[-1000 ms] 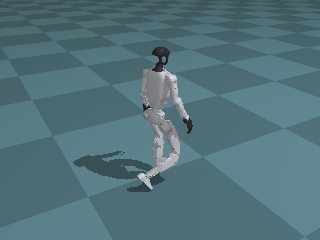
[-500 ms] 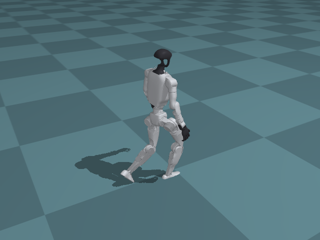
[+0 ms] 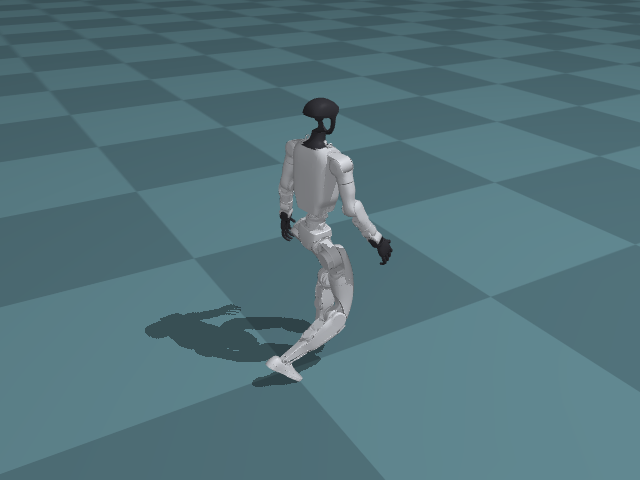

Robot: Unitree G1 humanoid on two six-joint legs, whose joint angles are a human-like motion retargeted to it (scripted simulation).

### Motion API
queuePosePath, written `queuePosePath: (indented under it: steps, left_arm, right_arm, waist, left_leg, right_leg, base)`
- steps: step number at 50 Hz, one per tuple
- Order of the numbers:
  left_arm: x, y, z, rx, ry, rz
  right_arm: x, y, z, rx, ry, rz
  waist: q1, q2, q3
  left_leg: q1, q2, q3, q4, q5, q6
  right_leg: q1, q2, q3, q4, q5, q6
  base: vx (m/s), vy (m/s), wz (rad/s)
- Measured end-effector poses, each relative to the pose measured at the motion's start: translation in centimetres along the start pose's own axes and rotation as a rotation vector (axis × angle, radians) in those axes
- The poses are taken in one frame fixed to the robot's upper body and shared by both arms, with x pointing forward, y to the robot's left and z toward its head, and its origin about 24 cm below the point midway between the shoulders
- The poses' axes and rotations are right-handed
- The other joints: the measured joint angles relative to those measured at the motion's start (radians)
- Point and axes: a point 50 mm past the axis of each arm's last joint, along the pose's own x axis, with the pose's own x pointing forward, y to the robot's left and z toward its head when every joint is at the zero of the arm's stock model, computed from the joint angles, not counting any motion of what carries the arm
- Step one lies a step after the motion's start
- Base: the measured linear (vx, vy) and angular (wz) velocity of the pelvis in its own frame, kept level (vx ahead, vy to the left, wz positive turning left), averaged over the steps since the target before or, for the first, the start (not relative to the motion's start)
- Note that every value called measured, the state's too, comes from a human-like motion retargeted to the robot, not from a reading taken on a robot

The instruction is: Walk

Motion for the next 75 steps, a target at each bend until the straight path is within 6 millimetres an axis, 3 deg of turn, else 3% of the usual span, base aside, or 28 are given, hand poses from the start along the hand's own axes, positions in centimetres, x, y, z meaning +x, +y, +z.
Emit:
queuePosePath:
  steps: [3,7,10,15,17,20,22,25,27,30,33,36,40,42,45,48,51,52,53,55,58,60,62,66,68,70,72,75]
  left_arm:
    - [0.2,0.4,1.7,0.031,-0.022,-0.004]
    - [0.5,0.4,5.9,0.084,-0.108,0.012]
    - [0.3,0.0,9.5,0.104,-0.216,0.019]
    - [-1.0,-1.0,16.2,0.162,-0.446,0.012]
    - [-1.5,-1.8,17.7,0.183,-0.507,-0.006]
    - [-2.1,-3.0,19.0,0.182,-0.569,-0.042]
    - [-2.0,-3.8,18.6,0.152,-0.57,-0.075]
    - [-1.7,-4.5,17.0,0.123,-0.54,-0.107]
    - [-1.4,-5.0,15.6,0.128,-0.505,-0.128]
    - [-0.8,-5.6,13.1,0.148,-0.429,-0.15]
    - [-0.2,-5.4,9.9,0.146,-0.33,-0.142]
    - [0.2,-4.6,6.6,0.119,-0.227,-0.116]
    - [0.3,-3.2,3.4,0.095,-0.131,-0.063]
    - [0.3,-2.3,2.7,0.082,-0.108,-0.025]
    - [0.2,-0.7,1.7,0.03,-0.078,0.045]
    - [0.0,1.3,0.8,-0.045,-0.041,0.124]
    - [-0.1,2.9,0.9,-0.089,-0.029,0.164]
    - [-0.1,3.1,1.5,-0.089,-0.042,0.167]
    - [0.0,3.2,2.3,-0.078,-0.063,0.165]
    - [0.1,2.8,3.5,-0.04,-0.106,0.158]
    - [0.2,1.6,7.2,0.035,-0.209,0.143]
    - [0.0,0.4,9.7,0.074,-0.293,0.121]
    - [-0.4,-0.8,12.5,0.109,-0.4,0.089]
    - [-2.0,-3.1,17.7,0.178,-0.606,0.026]
    - [-2.7,-4.1,19.1,0.185,-0.669,-0.004]
    - [-2.9,-4.7,19.4,0.167,-0.692,-0.029]
    - [-2.6,-4.9,18.3,0.125,-0.661,-0.05]
    - [-1.6,-5.1,15.1,0.092,-0.555,-0.08]
  right_arm:
    - [0.0,0.9,-0.9,0.024,0.052,0.045]
    - [-0.1,1.0,-1.8,0.029,0.092,0.055]
    - [-0.5,0.9,-3.0,0.026,0.127,0.048]
    - [-1.3,0.7,-5.7,0.039,0.23,0.031]
    - [-1.9,0.6,-7.2,0.05,0.282,0.025]
    - [-2.7,0.6,-8.9,0.084,0.341,0.018]
    - [-3.0,0.3,-9.4,0.11,0.353,0.013]
    - [-2.8,0.0,-8.8,0.134,0.316,0.015]
    - [-2.2,-0.3,-7.2,0.133,0.25,0.019]
    - [-1.2,-0.9,-3.9,0.111,0.113,0.014]
    - [-0.4,-1.0,0.3,0.084,-0.052,0.02]
    - [-0.1,-0.3,4.3,0.067,-0.2,0.046]
    - [0.0,0.9,7.8,0.043,-0.322,0.082]
    - [0.2,1.3,8.5,0.027,-0.334,0.089]
    - [0.4,1.7,7.4,0.017,-0.281,0.081]
    - [0.6,2.2,3.9,0.02,-0.142,0.072]
    - [0.3,3.2,0.1,0.049,0.008,0.099]
    - [0.2,3.5,-0.7,0.058,0.042,0.107]
    - [0.1,3.6,-1.3,0.063,0.066,0.11]
    - [-0.3,3.8,-2.6,0.066,0.108,0.107]
    - [-0.5,3.8,-3.2,0.069,0.12,0.087]
    - [-0.7,3.9,-3.6,0.07,0.12,0.08]
    - [-0.9,4.1,-4.0,0.082,0.124,0.077]
    - [-1.4,4.5,-5.2,0.092,0.158,0.076]
    - [-1.8,4.8,-6.2,0.091,0.192,0.081]
    - [-2.3,5.1,-7.3,0.094,0.236,0.09]
    - [-2.7,5.4,-8.4,0.107,0.28,0.098]
    - [-2.9,5.2,-8.8,0.134,0.297,0.11]
  waist:
    - [-0.064,-0.049,0.002]
    - [-0.167,-0.039,-0.009]
    - [-0.232,-0.024,-0.017]
    - [-0.254,0.033,-0.047]
    - [-0.265,0.026,-0.067]
    - [-0.279,0.035,-0.1]
    - [-0.28,0.058,-0.095]
    - [-0.268,0.103,-0.065]
    - [-0.242,0.141,-0.04]
    - [-0.187,0.168,-0.017]
    - [-0.136,0.151,-0.001]
    - [-0.1,0.12,0.015]
    - [-0.082,0.07,0.012]
    - [-0.08,0.05,-0.004]
    - [-0.067,0.043,-0.026]
    - [-0.074,-0.012,-0.048]
    - [-0.113,-0.098,-0.046]
    - [-0.128,-0.117,-0.042]
    - [-0.144,-0.123,-0.037]
    - [-0.183,-0.128,-0.034]
    - [-0.241,-0.105,-0.032]
    - [-0.273,-0.071,-0.028]
    - [-0.297,-0.05,-0.027]
    - [-0.306,0.012,-0.057]
    - [-0.307,0.024,-0.079]
    - [-0.303,0.035,-0.097]
    - [-0.291,0.064,-0.092]
    - [-0.256,0.142,-0.053]
  left_leg:
    - [0.089,-0.029,0.058,-0.075,-0.031,0.04]
    - [0.227,-0.006,0.105,-0.233,-0.051,0.033]
    - [0.315,0.017,0.149,-0.314,-0.077,0.019]
    - [0.432,0.096,0.269,-0.438,-0.113,-0.009]
    - [0.45,0.088,0.314,-0.424,-0.145,-0.015]
    - [0.471,0.118,0.381,-0.365,-0.183,-0.025]
    - [0.464,0.195,0.399,-0.183,-0.174,-0.052]
    - [0.375,0.383,0.384,0.273,-0.05,-0.094]
    - [0.276,0.495,0.315,0.541,0.032,-0.099]
    - [0.13,0.571,0.221,0.762,-0.013,-0.06]
    - [0.009,0.551,0.181,0.751,-0.136,-0.006]
    - [-0.075,0.473,0.181,0.56,-0.188,0.004]
    - [-0.127,0.3,0.199,0.056,-0.105,-0.053]
    - [-0.109,0.216,0.187,-0.238,-0.032,-0.074]
    - [-0.138,0.173,0.161,-0.293,0.011,-0.074]
    - [-0.128,0.106,0.176,-0.181,0.073,-0.029]
    - [-0.063,0.009,0.211,-0.087,0.033,0.037]
    - [-0.026,-0.013,0.219,-0.087,0.012,0.057]
    - [0.017,-0.025,0.222,-0.102,-0.007,0.07]
    - [0.094,-0.048,0.228,-0.106,-0.059,0.081]
    - [0.282,-0.058,0.206,-0.267,-0.068,0.063]
    - [0.415,-0.039,0.189,-0.383,-0.065,0.044]
    - [0.508,-0.019,0.185,-0.442,-0.08,0.028]
    - [0.582,0.053,0.217,-0.462,-0.134,-0.004]
    - [0.589,0.076,0.25,-0.403,-0.157,-0.019]
    - [0.59,0.107,0.247,-0.288,-0.159,-0.039]
    - [0.554,0.184,0.227,-0.041,-0.077,-0.09]
    - [0.406,0.352,0.157,0.47,0.197,-0.19]
  right_leg:
    - [-0.178,-0.181,-0.043,0.264,0.02,-0.069]
    - [-0.394,-0.257,-0.141,0.295,-0.115,-0.118]
    - [-0.503,-0.254,-0.257,0.121,-0.163,-0.097]
    - [-0.547,-0.098,-0.501,-0.442,-0.048,-0.001]
    - [-0.564,-0.103,-0.546,-0.514,-0.035,0.02]
    - [-0.543,-0.071,-0.559,-0.55,0.0,-0.009]
    - [-0.501,-0.004,-0.512,-0.548,0.004,-0.043]
    - [-0.424,0.134,-0.439,-0.545,-0.024,-0.106]
    - [-0.365,0.258,-0.391,-0.582,-0.026,-0.139]
    - [-0.264,0.407,-0.274,-0.669,-0.01,-0.144]
    - [-0.138,0.475,-0.114,-0.749,-0.011,-0.125]
    - [-0.025,0.473,0.035,-0.768,-0.05,-0.104]
    - [0.072,0.396,0.163,-0.749,-0.107,-0.065]
    - [0.081,0.352,0.185,-0.713,-0.13,-0.044]
    - [0.086,0.313,0.192,-0.606,-0.15,-0.017]
    - [0.069,0.22,0.206,-0.395,-0.068,0.057]
    - [-0.029,0.095,0.214,-0.047,0.27,0.184]
    - [-0.081,0.058,0.209,0.063,0.376,0.205]
    - [-0.139,0.02,0.192,0.158,0.418,0.191]
    - [-0.253,-0.073,0.142,0.306,0.352,0.119]
    - [-0.427,-0.14,0.048,0.309,0.146,0.032]
    - [-0.504,-0.13,-0.039,0.182,0.057,0.011]
    - [-0.559,-0.102,-0.115,-0.025,0.039,0.03]
    - [-0.574,0.046,-0.239,-0.631,0.135,0.109]
    - [-0.574,0.072,-0.265,-0.755,0.165,0.113]
    - [-0.565,0.087,-0.272,-0.717,0.183,0.073]
    - [-0.536,0.127,-0.272,-0.603,0.169,-0.001]
    - [-0.467,0.252,-0.286,-0.476,0.075,-0.122]
  base:
    - [0.66,0.12,-0.61]
    - [0.67,0.05,-0.79]
    - [0.65,-0.06,-0.96]
    - [0.63,-0.13,-1.38]
    - [0.6,-0.15,-1.17]
    - [0.65,-0.16,-0.99]
    - [0.66,-0.19,-1.21]
    - [0.61,-0.19,-1.7]
    - [0.6,-0.14,-2.24]
    - [0.63,-0.05,-2.54]
    - [0.69,0.04,-2.69]
    - [0.75,0.1,-2.42]
    - [0.8,0.11,-1.61]
    - [0.83,0.11,-1.12]
    - [0.91,0.13,-1.16]
    - [0.97,0.17,-0.93]
    - [0.94,0.18,-0.61]
    - [0.94,0.17,-0.58]
    - [0.94,0.18,-0.57]
    - [0.94,0.19,-0.52]
    - [0.94,0.12,-0.34]
    - [0.95,0.02,-0.19]
    - [0.94,-0.03,-0.16]
    - [0.9,-0.07,-0.33]
    - [0.9,-0.08,-0.22]
    - [0.94,-0.1,-0.24]
    - [0.92,-0.12,-0.43]
    - [0.84,-0.11,-0.76]
